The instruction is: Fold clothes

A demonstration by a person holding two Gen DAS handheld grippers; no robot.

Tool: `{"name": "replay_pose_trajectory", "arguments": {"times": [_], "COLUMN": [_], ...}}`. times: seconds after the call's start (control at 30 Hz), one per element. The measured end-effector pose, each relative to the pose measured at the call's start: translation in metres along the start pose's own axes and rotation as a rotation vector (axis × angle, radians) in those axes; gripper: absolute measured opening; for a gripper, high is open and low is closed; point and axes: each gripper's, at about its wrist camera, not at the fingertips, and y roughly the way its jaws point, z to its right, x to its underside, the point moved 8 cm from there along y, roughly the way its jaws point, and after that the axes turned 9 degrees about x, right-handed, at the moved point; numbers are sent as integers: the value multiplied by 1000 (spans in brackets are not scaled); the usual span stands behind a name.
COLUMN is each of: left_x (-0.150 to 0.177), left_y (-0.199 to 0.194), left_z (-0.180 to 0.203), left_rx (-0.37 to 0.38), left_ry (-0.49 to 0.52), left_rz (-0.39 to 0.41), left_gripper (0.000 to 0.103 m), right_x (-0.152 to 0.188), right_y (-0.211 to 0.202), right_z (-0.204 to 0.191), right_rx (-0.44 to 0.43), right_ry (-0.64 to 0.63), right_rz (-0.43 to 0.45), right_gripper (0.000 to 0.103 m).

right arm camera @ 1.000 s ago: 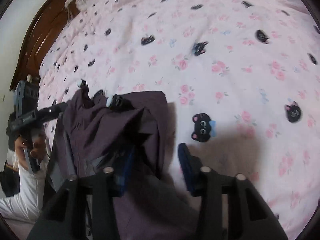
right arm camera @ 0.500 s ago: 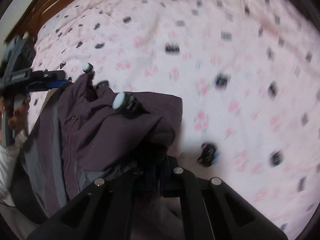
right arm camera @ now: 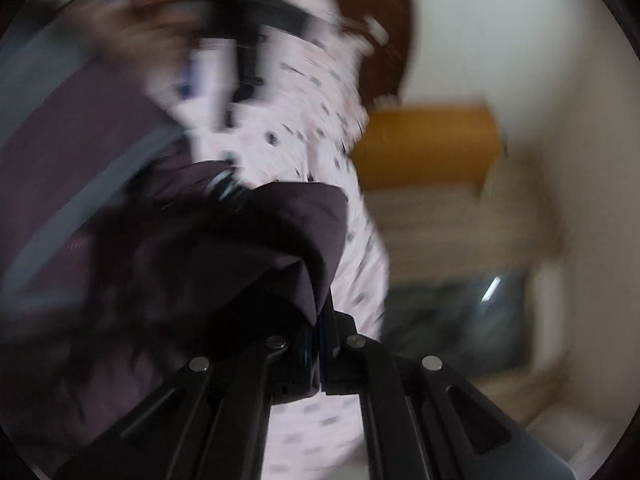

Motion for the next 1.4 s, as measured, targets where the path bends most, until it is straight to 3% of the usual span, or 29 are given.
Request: {"name": "replay_pose_trajectory", "arguments": {"times": [0.07,0.27,0.33,0.4,0.5,0.63,0.8,0.83,0.97,1.1,1.17,1.4], "left_x": [2,15,22,29,40,46,48,48,50,51,51,52], "left_y": [-1,2,6,11,25,36,38,38,39,39,39,41], "left_z": [5,32,43,52,51,46,42,42,41,41,41,41], "left_rx": [22,75,81,72,2,-22,-17,-17,-18,-25,-26,-29], "left_ry": [18,130,181,230,265,247,222,219,214,219,221,226], "left_rz": [-8,-63,-89,-115,-153,-178,-186,-186,-186,-186,-187,-192], "left_gripper": [65,65,65,65,65,65,65,65,65,65,65,65], "right_x": [-9,-11,-12,-11,-10,-3,30,41,89,122,133,140], "right_y": [-25,-54,-63,-65,-65,-55,-30,-27,0,17,22,11], "right_z": [-34,-97,-117,-125,-126,-93,-36,-28,-18,-26,-33,-45], "right_rx": [12,-16,-25,-34,-61,-161,-307,-350,-659,-959,-1065,-1283], "right_ry": [-121,-226,-258,-246,-181,61,488,588,1122,1612,1778,2022], "right_rz": [70,138,160,156,126,22,-166,-208,-365,-410,-408,-340], "right_gripper": [3,4,9,28,45,50,50,51,57,57,57,58]}}
